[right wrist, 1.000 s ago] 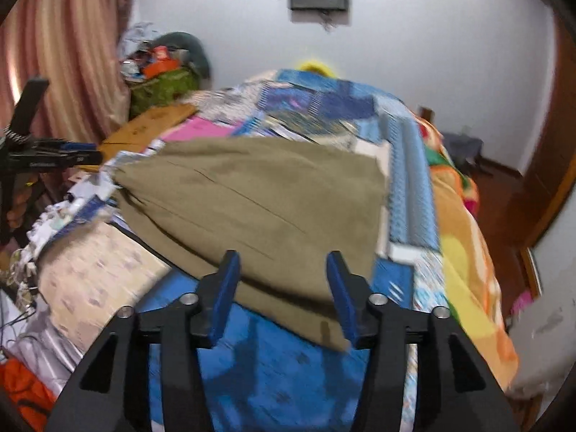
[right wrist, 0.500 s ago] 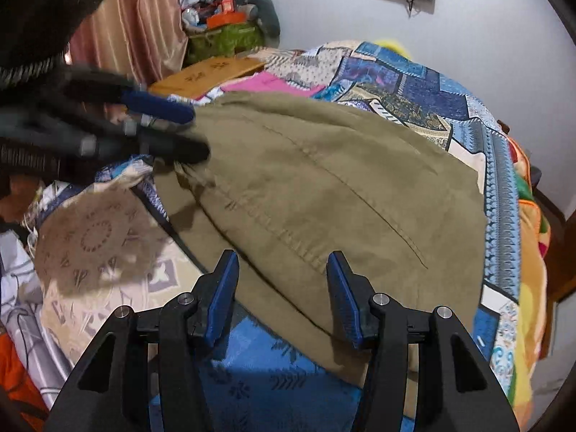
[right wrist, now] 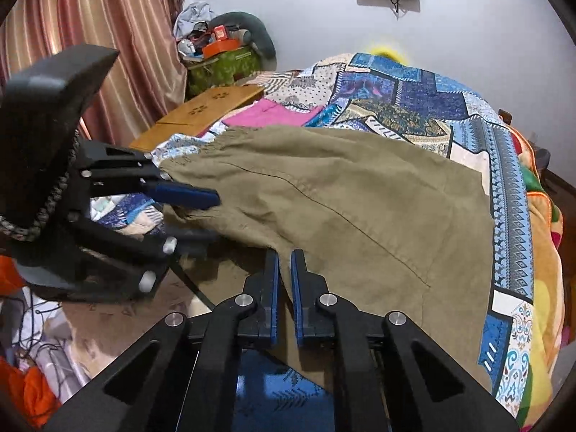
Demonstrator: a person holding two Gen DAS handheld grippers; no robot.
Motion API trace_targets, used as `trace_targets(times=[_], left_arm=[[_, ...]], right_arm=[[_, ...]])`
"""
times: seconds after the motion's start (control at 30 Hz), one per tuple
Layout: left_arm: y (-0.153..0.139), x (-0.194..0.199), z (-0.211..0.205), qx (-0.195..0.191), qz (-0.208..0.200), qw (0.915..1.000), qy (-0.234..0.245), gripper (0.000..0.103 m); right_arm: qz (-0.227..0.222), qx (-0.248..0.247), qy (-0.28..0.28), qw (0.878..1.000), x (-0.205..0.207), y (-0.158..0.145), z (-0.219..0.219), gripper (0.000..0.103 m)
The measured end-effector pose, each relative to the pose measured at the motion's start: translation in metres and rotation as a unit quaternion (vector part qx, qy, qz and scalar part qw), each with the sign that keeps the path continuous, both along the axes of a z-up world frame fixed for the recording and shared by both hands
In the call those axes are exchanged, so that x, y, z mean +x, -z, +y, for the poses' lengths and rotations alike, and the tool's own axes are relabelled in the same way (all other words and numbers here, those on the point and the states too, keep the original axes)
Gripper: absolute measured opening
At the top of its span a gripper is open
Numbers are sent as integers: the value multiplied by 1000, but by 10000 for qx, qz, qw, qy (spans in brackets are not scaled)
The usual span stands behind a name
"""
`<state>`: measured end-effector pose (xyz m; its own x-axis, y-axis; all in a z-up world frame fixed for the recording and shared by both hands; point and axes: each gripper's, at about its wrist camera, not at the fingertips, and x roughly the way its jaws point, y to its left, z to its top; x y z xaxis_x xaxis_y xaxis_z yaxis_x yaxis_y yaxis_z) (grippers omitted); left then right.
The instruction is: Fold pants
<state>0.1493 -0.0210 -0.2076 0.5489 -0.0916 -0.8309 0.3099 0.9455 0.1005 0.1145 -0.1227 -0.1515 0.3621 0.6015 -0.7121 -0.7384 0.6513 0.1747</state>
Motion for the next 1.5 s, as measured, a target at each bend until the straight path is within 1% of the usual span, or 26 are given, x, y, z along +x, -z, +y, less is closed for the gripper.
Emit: trace_targets(times=[0.17,0.33,0.5,0.57,0.63,0.67,0.7,0.73,0.77,0.8,0.87,0.97,1.03,1.07,1.17,1.23,1.3,1.33,1.37,1.4,1.5], left_arm=[[-11,-11,-2,-54,-107,9999,69,21],[-10,-24,-4,-177,-27,9998,64,21],[2,-33,0,-362,209,9991,-28,21],[2,-36,3,-443,237,9987,-70,22],[-2,-40,7,-532,263,9982,-78,24],[-4,-42,9,-580,276,9979,-90,29],[-8,-45,13,-616,261,9977,-116,39],[-13,-47,18,-614,181,9978,-180,45],[-17,-49,23,-597,76,9978,-266,57],[-24,-50,32,-573,-79,9974,-424,63],[-32,-48,47,-600,-213,9960,-631,63],[-36,-36,75,-629,-277,9914,-1112,63],[-32,-27,91,-698,-246,9878,-1373,63],[-29,-23,97,-714,-211,9867,-1445,63],[-3,-13,109,-684,89,9828,-1716,63],[15,-14,113,-645,266,9815,-1783,65],[27,-21,117,-738,279,9806,-1795,69],[28,-23,118,-797,276,9798,-1813,69],[29,-27,120,-880,273,9789,-1826,69],[29,-29,122,-920,285,9785,-1824,71],[30,-34,123,-917,308,9785,-1822,74]], right_arm=[[-62,25,-30,10000,-9,-10,-4,6],[-31,25,-65,10000,-17,-13,-7,6],[158,-32,-39,9999,-21,-3,-8,6],[320,-62,-36,9995,-23,2,-6,10],[411,-52,33,9991,-25,5,-7,12],[435,-57,60,9990,-25,5,-8,12],[478,-42,77,9988,-24,4,-10,15],[503,-20,96,9987,-24,2,-12,16],[514,11,139,9986,-23,0,-14,20],[518,74,216,9984,-21,-4,-18,28],[466,194,399,9979,-19,-10,-24,38],[400,381,723,9959,-10,-18,-34,38],[422,443,955,9935,-2,-18,-38,39],[455,438,1057,9924,1,-16,-39,39],[611,253,1259,9898,10,0,-40,39],[746,54,1349,9880,14,13,-41,39],[889,-159,1394,9861,15,28,-45,39],[913,-148,1407,9857,13,33,-50,40],[895,-43,1439,9855,11,34,-58,43],[880,-47,1521,9844,8,34,-66,46],[975,-130,1727,9801,4,37,-90,47]])
